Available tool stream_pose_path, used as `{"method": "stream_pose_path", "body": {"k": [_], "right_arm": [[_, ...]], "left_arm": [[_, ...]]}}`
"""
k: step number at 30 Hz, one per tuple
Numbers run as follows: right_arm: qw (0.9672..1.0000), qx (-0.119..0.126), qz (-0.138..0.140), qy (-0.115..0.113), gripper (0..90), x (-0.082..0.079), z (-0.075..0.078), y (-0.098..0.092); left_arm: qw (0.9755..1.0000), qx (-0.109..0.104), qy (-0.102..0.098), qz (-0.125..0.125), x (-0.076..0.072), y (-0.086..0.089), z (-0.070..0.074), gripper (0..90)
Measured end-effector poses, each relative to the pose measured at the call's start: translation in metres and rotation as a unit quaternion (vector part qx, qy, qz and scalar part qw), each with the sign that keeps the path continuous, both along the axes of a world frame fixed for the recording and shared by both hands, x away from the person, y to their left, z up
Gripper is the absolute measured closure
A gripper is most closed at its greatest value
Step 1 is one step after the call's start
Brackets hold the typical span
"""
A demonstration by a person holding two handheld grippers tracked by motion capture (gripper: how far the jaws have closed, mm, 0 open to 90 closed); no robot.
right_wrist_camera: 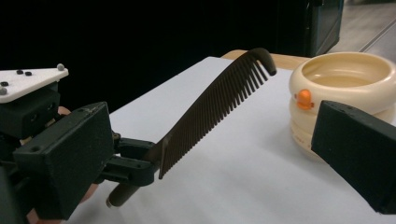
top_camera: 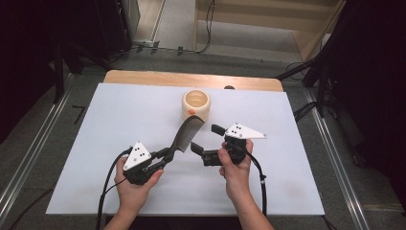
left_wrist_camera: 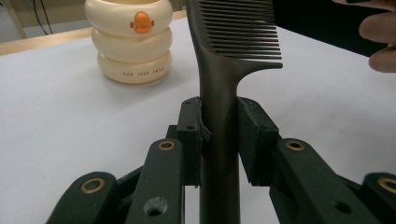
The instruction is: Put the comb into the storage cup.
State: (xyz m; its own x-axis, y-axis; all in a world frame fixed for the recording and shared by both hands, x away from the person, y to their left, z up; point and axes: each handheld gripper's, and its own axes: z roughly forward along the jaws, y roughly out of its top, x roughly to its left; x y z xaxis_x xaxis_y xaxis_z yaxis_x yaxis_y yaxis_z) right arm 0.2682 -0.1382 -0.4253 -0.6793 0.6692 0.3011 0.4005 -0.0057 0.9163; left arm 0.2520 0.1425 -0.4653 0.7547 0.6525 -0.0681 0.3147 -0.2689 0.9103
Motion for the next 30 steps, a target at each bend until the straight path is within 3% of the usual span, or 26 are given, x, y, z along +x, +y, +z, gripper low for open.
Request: {"method": "stream_pose_path", "body": {"k": [12, 15, 18, 26, 30], "right_arm": [[0.9995, 0.008, 0.02, 0.022, 1.0, 0.006, -0.006, 0.018], [0.9991, 0.02, 0.011, 0.036, 10.7, 0.006, -0.008, 0.022], [0.9984, 0.028, 0.003, 0.05, 14.1, 0.006, -0.009, 0.024], [0.995, 0.059, 0.02, 0.078, 53.8, 0.006, -0.014, 0.03], [0.9935, 0.074, 0.02, 0.084, 60.4, 0.007, -0.016, 0.03]], "left_arm": [[0.9997, -0.003, -0.018, -0.016, -0.007, -0.007, 0.001, 71.6], [0.9994, 0.0, -0.025, -0.023, -0.009, -0.01, 0.001, 71.6], [0.9992, -0.001, -0.031, -0.023, -0.011, -0.011, 0.002, 71.6], [0.9987, 0.005, -0.045, -0.023, -0.014, -0.013, 0.002, 71.6], [0.9983, 0.009, -0.052, -0.024, -0.016, -0.015, 0.001, 71.6]]}}
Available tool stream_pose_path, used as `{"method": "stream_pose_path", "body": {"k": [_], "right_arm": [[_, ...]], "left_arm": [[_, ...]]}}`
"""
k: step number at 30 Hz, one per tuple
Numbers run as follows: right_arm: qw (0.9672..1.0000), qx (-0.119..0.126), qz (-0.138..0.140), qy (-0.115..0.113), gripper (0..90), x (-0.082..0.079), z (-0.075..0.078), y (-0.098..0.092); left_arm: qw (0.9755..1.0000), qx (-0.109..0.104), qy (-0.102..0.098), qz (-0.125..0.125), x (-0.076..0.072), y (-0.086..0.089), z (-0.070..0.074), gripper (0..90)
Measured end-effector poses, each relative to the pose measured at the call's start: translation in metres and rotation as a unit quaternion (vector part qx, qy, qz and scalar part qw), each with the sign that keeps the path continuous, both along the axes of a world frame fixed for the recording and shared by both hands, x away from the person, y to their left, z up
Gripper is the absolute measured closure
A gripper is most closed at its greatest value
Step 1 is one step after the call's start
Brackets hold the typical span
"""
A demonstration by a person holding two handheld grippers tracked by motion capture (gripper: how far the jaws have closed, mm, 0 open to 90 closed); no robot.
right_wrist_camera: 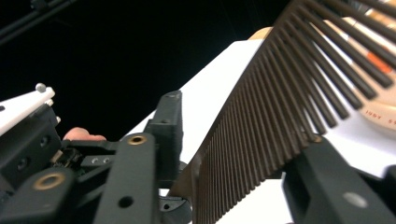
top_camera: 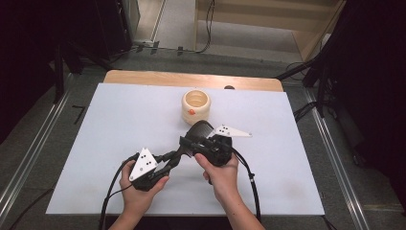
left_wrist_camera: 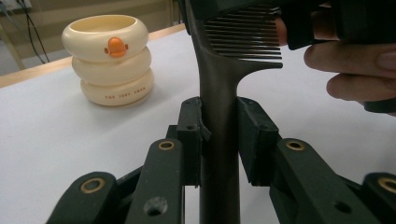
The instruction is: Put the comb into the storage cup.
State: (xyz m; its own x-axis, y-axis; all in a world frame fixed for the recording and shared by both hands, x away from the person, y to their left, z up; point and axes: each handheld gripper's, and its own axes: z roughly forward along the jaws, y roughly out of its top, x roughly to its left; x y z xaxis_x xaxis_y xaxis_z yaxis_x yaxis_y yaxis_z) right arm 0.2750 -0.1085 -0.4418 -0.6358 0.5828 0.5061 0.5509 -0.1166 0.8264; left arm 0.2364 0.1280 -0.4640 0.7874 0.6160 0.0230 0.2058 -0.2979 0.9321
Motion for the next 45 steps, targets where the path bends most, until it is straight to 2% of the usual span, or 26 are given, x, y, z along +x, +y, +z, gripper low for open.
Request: {"method": "stream_pose_path", "body": {"k": [1, 3, 4, 7, 12, 17, 20, 24, 25, 26, 29, 32, 34, 36, 37, 45], "right_arm": [[1.0, 0.007, -0.005, 0.001, 65.8, 0.0, -0.001, -0.001], [0.9999, 0.012, -0.007, 0.003, 68.0, 0.0, -0.002, -0.002], [0.9997, 0.02, -0.01, 0.005, 73.3, -0.001, -0.004, -0.003], [0.9995, 0.028, -0.012, 0.011, 75.8, -0.001, -0.005, -0.004], [0.9972, 0.07, 0.013, 0.022, 82.3, 0.0, -0.007, -0.006], [0.9973, 0.069, 0.018, 0.019, 82.8, 0.0, -0.006, -0.007], [0.9977, 0.066, 0.011, 0.009, 82.9, 0.0, -0.005, -0.009], [0.9979, 0.064, 0.004, -0.008, 82.9, -0.001, 0.0, -0.014], [0.9981, 0.059, -0.003, -0.017, 82.9, -0.001, 0.002, -0.017], [0.9981, 0.059, -0.003, -0.017, 82.9, -0.001, 0.002, -0.017], [0.9981, 0.05, -0.014, -0.033, 82.9, 0.0, 0.004, -0.022], [0.9973, 0.048, -0.022, -0.051, 82.9, 0.001, 0.007, -0.027], [0.9968, 0.043, -0.023, -0.063, 82.9, 0.002, 0.009, -0.029], [0.9958, 0.04, -0.026, -0.078, 82.9, 0.003, 0.012, -0.03], [0.9958, 0.04, -0.026, -0.078, 82.9, 0.003, 0.013, -0.03], [0.9936, 0.031, -0.044, -0.099, 82.9, 0.013, 0.021, -0.037]], "left_arm": [[1.0, -0.001, -0.001, 0.0, 0.0, 0.0, 0.0, 71.6], [1.0, 0.0, -0.005, 0.0, -0.001, 0.0, 0.0, 71.6], [1.0, 0.001, -0.006, 0.0, -0.001, 0.0, 0.0, 71.6], [1.0, 0.002, -0.009, 0.001, -0.002, -0.001, 0.0, 71.6], [0.9999, 0.008, -0.013, 0.004, -0.003, -0.004, -0.002, 71.5], [0.9998, -0.013, 0.011, -0.013, 0.003, 0.0, -0.003, 70.4], [0.9994, -0.025, 0.022, -0.013, 0.006, 0.003, -0.004, 57.7], [0.9988, -0.029, 0.038, -0.007, 0.01, 0.007, -0.004, 38.4], [0.9986, -0.032, 0.041, -0.005, 0.011, 0.009, -0.004, 28.9], [0.9982, -0.038, 0.045, -0.005, 0.012, 0.011, -0.004, 28.9], [0.9976, -0.045, 0.053, 0.0, 0.015, 0.018, -0.003, 12.8], [0.9973, -0.047, 0.056, 0.005, 0.018, 0.026, -0.003, 4.7], [0.9969, -0.044, 0.061, 0.021, 0.021, 0.032, -0.004, 3.9], [0.9964, -0.051, 0.061, 0.029, 0.023, 0.04, -0.004, 3.3], [0.996, -0.055, 0.061, 0.035, 0.023, 0.044, -0.004, 1.7], [0.9944, -0.074, 0.058, 0.049, 0.031, 0.075, -0.008, 0.0]]}}
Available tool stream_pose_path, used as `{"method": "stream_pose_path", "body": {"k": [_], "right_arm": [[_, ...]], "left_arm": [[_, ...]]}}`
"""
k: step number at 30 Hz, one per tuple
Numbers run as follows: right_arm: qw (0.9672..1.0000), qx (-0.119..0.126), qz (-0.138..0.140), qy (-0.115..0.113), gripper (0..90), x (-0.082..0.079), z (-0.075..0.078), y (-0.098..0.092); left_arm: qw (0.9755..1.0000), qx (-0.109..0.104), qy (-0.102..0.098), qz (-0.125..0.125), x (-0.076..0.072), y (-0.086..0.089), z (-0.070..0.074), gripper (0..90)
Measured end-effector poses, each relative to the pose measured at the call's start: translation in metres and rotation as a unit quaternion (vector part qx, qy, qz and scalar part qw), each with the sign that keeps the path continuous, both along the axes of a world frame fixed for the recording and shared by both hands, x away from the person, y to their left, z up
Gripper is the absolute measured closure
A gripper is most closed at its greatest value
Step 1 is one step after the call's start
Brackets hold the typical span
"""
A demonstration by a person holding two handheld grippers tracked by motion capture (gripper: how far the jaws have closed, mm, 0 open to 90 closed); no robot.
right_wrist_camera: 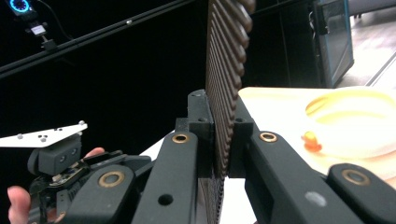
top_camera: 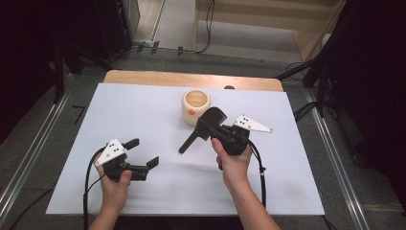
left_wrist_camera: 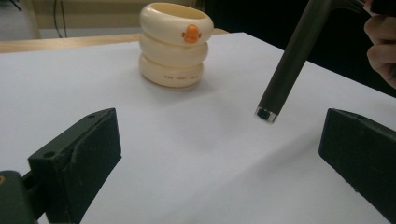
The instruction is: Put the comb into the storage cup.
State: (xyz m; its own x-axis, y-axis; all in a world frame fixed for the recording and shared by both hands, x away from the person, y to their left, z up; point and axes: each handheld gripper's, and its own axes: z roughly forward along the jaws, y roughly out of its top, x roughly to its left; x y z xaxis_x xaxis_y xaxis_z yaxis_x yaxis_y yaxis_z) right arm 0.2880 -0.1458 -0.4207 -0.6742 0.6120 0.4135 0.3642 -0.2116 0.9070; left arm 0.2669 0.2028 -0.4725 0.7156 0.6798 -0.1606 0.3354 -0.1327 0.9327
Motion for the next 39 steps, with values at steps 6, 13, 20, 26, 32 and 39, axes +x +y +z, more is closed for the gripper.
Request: {"method": "stream_pose_path", "body": {"k": [6, 13, 20, 26, 32, 39], "right_arm": [[0.9999, -0.003, -0.006, -0.012, 82.9, 0.005, 0.006, -0.005], [0.9997, -0.005, -0.016, -0.018, 82.9, 0.013, 0.01, -0.011], [0.9994, -0.009, -0.024, -0.021, 82.9, 0.019, 0.014, -0.016], [0.9991, -0.01, -0.035, -0.021, 82.8, 0.025, 0.016, -0.021], [0.9988, -0.014, -0.041, -0.022, 82.8, 0.03, 0.019, -0.025], [0.9985, -0.017, -0.045, -0.024, 82.8, 0.036, 0.023, -0.029]], "left_arm": [[0.9998, 0.008, -0.013, 0.013, 0.002, 0.015, -0.006, 0.0], [0.9991, 0.007, -0.019, 0.038, 0.004, 0.03, -0.011, 0.0], [0.9983, 0.018, -0.032, 0.045, 0.003, 0.045, -0.008, 0.0], [0.9978, 0.01, -0.036, 0.055, 0.0, 0.061, -0.008, 0.0], [0.9976, 0.012, -0.033, 0.059, -0.005, 0.068, -0.01, 0.0], [0.9974, 0.012, -0.031, 0.064, -0.012, 0.075, -0.011, 0.0]]}}
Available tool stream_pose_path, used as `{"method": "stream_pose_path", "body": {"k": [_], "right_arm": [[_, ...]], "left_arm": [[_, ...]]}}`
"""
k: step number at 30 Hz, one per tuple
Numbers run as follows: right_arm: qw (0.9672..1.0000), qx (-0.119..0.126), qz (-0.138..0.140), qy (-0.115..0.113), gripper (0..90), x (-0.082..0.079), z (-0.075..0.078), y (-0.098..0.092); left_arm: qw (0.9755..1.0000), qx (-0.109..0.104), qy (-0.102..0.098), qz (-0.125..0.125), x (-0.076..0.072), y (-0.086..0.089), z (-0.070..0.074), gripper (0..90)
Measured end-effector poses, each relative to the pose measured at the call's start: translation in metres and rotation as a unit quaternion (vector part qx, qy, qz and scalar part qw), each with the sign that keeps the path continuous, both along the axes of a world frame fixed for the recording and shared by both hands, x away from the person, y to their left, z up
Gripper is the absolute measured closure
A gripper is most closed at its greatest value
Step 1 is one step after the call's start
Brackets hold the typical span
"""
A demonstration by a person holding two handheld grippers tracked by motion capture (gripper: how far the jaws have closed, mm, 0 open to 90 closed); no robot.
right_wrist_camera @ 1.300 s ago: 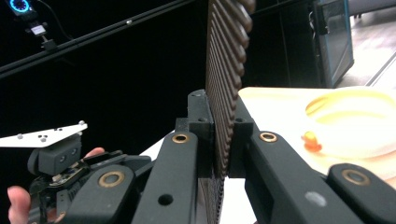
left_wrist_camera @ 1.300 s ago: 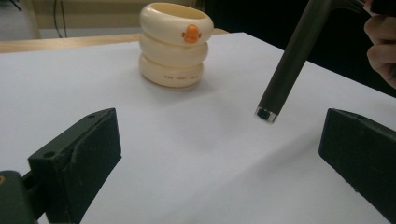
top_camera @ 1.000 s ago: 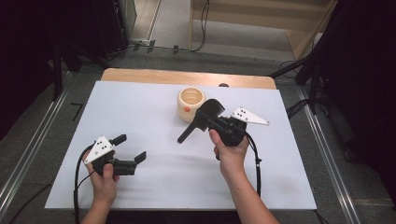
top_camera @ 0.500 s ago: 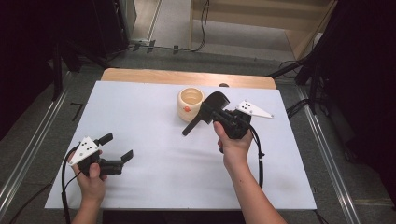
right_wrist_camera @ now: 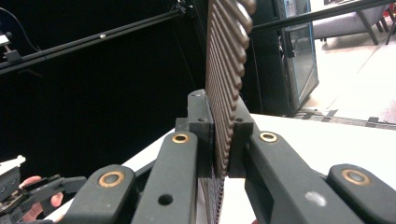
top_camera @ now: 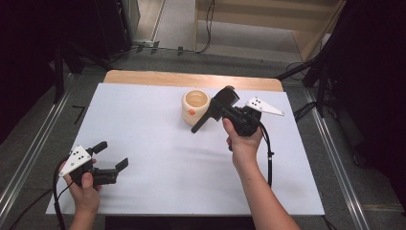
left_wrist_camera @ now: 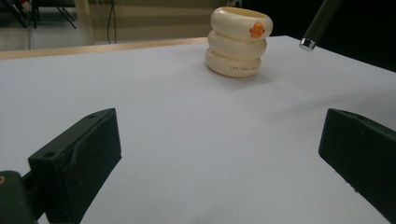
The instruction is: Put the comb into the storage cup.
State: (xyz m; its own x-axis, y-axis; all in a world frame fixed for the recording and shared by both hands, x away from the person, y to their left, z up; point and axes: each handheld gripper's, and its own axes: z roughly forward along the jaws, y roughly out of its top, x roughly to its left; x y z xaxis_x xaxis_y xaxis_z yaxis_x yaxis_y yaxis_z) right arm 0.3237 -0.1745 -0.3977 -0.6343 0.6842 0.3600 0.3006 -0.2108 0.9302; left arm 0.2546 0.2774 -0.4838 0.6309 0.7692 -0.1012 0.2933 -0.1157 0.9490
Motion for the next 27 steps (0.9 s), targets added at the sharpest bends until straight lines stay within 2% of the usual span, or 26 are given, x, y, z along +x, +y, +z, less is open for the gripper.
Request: {"method": "stream_pose_path", "body": {"k": [3, 14, 20, 27], "right_arm": [[1.0, -0.003, -0.002, -0.004, 82.8, 0.003, 0.003, -0.001], [0.9999, -0.004, -0.007, -0.009, 82.8, 0.011, 0.012, -0.003], [0.9998, 0.0, -0.012, -0.014, 82.8, 0.017, 0.018, -0.002], [0.9998, -0.004, -0.015, -0.015, 82.8, 0.026, 0.022, -0.001]], "left_arm": [[1.0, -0.004, 0.0, 0.007, -0.003, 0.002, -0.001, 0.0], [1.0, 0.004, -0.001, 0.001, -0.006, 0.001, -0.005, 0.0], [0.9999, -0.013, 0.0, 0.003, -0.006, 0.004, -0.005, 0.0], [0.9999, -0.01, -0.001, 0.001, -0.005, 0.004, -0.006, 0.0]]}}
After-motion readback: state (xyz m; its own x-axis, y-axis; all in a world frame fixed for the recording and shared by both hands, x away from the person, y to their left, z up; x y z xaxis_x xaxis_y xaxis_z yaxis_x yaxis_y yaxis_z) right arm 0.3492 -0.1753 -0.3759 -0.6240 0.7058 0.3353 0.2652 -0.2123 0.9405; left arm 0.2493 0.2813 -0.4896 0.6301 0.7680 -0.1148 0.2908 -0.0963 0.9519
